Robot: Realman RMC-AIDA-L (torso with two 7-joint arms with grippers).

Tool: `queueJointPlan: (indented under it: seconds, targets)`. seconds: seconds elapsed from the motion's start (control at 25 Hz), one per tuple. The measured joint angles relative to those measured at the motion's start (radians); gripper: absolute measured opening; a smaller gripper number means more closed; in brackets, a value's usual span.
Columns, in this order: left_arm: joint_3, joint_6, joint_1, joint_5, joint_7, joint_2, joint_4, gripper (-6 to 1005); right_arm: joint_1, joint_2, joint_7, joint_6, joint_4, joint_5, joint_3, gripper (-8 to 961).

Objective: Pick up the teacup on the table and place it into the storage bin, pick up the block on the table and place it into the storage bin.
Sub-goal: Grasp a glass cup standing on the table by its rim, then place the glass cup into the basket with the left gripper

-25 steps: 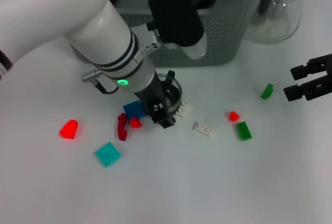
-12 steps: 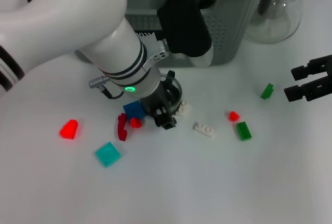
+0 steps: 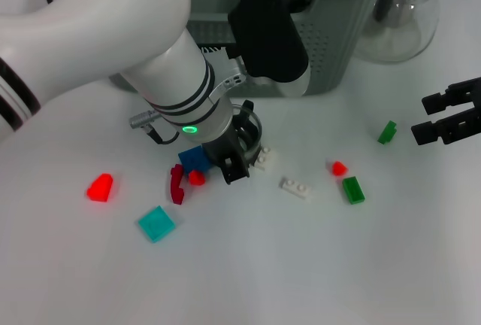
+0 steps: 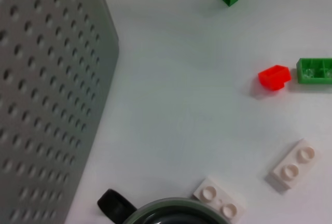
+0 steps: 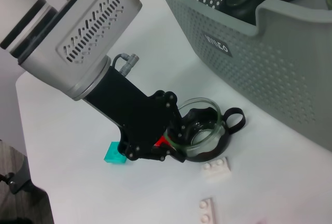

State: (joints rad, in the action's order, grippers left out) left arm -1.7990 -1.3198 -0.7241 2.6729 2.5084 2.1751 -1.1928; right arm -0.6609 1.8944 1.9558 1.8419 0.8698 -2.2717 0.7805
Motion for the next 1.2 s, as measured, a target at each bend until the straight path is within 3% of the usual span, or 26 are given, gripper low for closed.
queueJointPlan:
  seconds: [0.2, 0.44, 0.6, 0.72, 0.88, 1.08, 1.2]
  targets:
    - [-0.018, -0.006, 0.000, 0.000, 0.008, 0.000, -0.008, 153, 0.000, 0.000, 0.000, 0.000, 0.000, 0.000, -0.003, 916]
    - [-0.016, -0.021, 0.019, 0.000, 0.017, 0.000, -0.059, 51, 0.001, 0.000, -0.001, -0.001, 0.000, 0.000, -0.002, 916]
    - [0.056, -0.091, 0.072, -0.009, 0.022, 0.000, -0.200, 51, 0.000, -0.002, -0.001, -0.001, 0.000, 0.000, 0.001, 916]
    - [0.171, -0.173, 0.113, -0.063, 0.020, 0.001, -0.335, 51, -0.002, -0.004, -0.001, -0.001, 0.000, 0.000, 0.000, 916]
    - [0.401, -0.326, 0.130, -0.245, 0.019, -0.004, -0.477, 51, -0.006, -0.005, 0.002, 0.000, 0.001, -0.002, 0.001, 915]
    - [0.714, -0.540, 0.045, -0.448, 0.016, -0.015, -0.533, 51, -0.011, -0.005, 0.008, 0.003, 0.000, -0.023, -0.003, 915]
    - [0.843, -0.569, -0.033, -0.483, 0.015, -0.055, -0.541, 50, -0.011, -0.005, 0.009, 0.003, 0.000, -0.024, -0.005, 915]
